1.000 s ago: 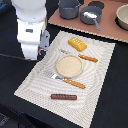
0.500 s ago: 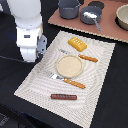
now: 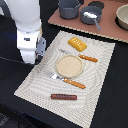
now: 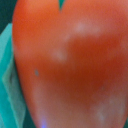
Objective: Interact with the objects in diverse but meaningful ways.
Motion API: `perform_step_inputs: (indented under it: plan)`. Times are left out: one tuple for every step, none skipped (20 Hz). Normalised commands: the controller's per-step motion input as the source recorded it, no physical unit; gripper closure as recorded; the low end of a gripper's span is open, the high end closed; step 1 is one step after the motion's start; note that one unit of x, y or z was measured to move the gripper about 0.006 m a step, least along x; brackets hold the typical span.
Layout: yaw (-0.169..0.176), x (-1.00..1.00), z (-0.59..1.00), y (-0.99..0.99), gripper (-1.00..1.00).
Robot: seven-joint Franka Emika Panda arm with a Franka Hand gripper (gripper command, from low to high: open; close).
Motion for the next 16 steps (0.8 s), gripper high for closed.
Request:
perform_step_inputs:
  plan:
    - [0.000, -0.24, -0.18, 0.27, -1.00]
    - [0.000, -0.23, -0.19, 0.27, -1.00]
    - [0.000, -0.22, -0.18, 0.26, -1.00]
    - [0.000, -0.24, -0.17, 0.26, -1.00]
    - [0.000, -0.23, -0.10, 0.27, -1.00]
    - [0.000, -0.23, 0.00, 0.26, -1.00]
    - [-0.011, -0.25, 0.35, 0.31, -1.00]
    - [-0.024, -0.32, 0.77, 0.27, -1.00]
    - [-0.052, -0.24, 1.00, 0.28, -1.00]
    - [-0.080, -0.19, 1.00, 0.29, -1.00]
    - [-0.100, -0.13, 1.00, 0.25, -1.00]
    - [-0.104, -0.08, 1.00, 0.23, -1.00]
    - [-0.107, 0.00, 1.00, 0.21, -1.00]
    - [-0.109, 0.00, 1.00, 0.22, -1.00]
    - [-0.112, 0.06, 1.00, 0.22, -1.00]
    - [-0.126, 0.22, 0.96, 0.22, -1.00]
